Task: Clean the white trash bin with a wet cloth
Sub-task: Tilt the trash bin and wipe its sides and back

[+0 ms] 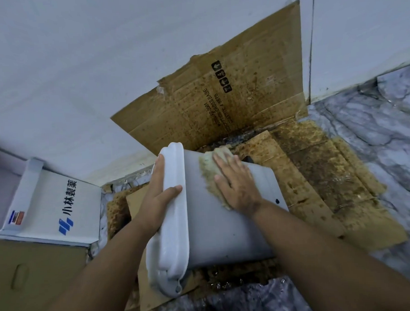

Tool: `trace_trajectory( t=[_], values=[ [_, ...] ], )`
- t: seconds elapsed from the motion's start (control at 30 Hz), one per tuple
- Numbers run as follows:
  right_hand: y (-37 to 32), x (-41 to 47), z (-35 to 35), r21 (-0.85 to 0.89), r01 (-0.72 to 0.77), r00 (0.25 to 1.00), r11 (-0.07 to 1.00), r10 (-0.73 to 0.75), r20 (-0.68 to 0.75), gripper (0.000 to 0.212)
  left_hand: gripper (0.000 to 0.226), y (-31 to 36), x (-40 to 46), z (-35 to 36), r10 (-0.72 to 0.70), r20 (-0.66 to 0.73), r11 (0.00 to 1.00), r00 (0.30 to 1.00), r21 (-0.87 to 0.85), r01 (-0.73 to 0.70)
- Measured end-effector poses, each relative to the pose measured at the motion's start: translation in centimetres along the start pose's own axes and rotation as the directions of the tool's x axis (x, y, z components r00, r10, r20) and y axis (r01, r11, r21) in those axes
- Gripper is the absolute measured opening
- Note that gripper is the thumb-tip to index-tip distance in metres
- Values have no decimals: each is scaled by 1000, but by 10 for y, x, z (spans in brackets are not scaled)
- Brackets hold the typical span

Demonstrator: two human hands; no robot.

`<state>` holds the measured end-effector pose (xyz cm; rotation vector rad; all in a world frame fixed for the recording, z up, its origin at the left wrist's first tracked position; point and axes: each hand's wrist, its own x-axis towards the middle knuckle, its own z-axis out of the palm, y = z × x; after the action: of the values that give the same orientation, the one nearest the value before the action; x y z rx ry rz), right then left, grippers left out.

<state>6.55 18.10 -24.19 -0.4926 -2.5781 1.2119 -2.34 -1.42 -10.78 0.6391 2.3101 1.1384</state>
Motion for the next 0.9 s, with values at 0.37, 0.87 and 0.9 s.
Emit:
trace_trajectory(
  t=[0.37, 0.87, 0.9],
  values=[
    [-42, -17, 14, -22, -70, 997, 997, 69, -19, 70, 98, -7, 2, -2, 4, -19, 1000, 1000, -26, -5],
    [22, -97, -2, -64, -199, 979, 978, 201, 21, 72, 92, -2, 5, 2, -8, -57, 1000, 998, -6, 8],
    [-12, -96, 3, -43, -51, 998, 998, 52, 40, 71, 93, -1, 5, 2, -7, -59, 1000, 998, -10, 6]
  ],
)
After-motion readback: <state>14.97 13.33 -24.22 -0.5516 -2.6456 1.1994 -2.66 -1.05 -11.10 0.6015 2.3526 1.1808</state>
